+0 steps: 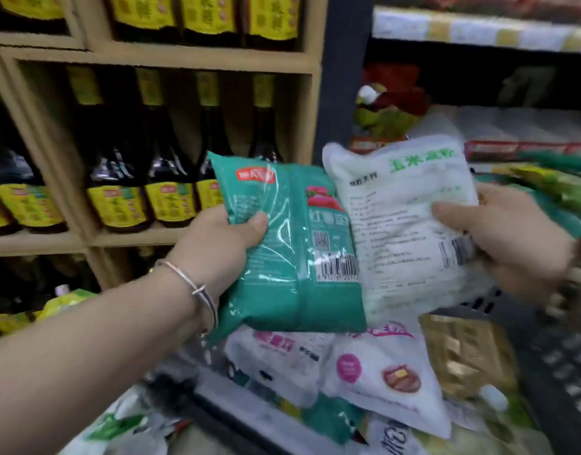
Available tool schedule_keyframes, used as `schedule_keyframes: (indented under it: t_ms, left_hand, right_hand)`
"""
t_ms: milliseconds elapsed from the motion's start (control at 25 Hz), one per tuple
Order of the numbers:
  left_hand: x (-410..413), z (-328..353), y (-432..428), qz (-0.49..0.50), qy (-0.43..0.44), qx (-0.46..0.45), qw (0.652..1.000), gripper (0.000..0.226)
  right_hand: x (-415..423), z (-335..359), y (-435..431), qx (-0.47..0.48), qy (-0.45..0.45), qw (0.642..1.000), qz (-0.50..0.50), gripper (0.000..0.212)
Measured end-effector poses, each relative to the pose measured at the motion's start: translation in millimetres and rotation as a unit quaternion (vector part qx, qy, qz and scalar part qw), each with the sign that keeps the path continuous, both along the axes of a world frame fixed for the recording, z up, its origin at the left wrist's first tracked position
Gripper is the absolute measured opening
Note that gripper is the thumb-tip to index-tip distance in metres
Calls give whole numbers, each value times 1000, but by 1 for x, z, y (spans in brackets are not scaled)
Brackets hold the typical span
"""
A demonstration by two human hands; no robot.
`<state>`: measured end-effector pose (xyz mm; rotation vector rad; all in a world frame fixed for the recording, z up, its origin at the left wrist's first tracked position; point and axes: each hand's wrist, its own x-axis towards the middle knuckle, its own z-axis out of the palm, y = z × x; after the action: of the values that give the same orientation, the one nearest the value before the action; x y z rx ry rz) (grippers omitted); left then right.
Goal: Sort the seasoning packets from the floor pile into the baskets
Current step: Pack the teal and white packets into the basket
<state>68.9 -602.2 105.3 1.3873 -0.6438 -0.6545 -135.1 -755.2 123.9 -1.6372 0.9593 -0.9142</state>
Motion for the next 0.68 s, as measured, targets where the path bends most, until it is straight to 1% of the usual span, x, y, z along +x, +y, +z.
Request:
schedule_keyframes:
  t_ms: [80,160,240,320,360,400,440,480,520,560,600,640,680]
  left_hand:
    - [-11,-16,-33,-52,8,80,995,15]
    - [-26,-36,-57,-102,30,157,982,10]
    - [-44,-57,-72,-134,31,225,965,11]
    - [-60,-75,-83,-159,32,256,953,4]
    - [-66,-85,-88,-173,29,273,946,11]
    - [-70,-93,-90,-187,29,291,938,11]
    - [-73,-101,-91,-201,31,303,931,7]
    - [-75,-106,-89,-214,38,312,925,5]
    - [-75,-112,-88,-222,44,318,921,5]
    - [-74,-115,-86,-214,38,322,921,6]
    - [-71,-117,-86,-196,17,328,924,12]
    - [-68,-119,-86,-180,-13,336,925,22]
    - [-65,-122,-87,-183,-52,347,918,32]
  right_hand:
    - [-22,-21,-18,103,62,993,-22,12]
    - [-47,-42,-28,158,122,978,-59,10]
    - [-70,-59,-27,162,175,967,-87,9]
    - [-90,-74,-23,160,213,961,-79,10]
    - [-96,-79,-22,173,232,953,-85,11]
    - [-100,-87,-24,197,253,943,-85,15]
    - [-101,-94,-23,224,291,926,-85,20]
    - [-102,-96,-19,252,294,917,-96,22]
    - [-106,-98,-15,232,349,906,-63,18]
    - [-111,-95,-13,249,369,892,-74,12]
    - [-116,-93,-16,239,373,893,-82,8]
    - [-119,-86,-21,184,409,892,-65,9]
    - [-118,-73,-24,120,435,889,-74,16]
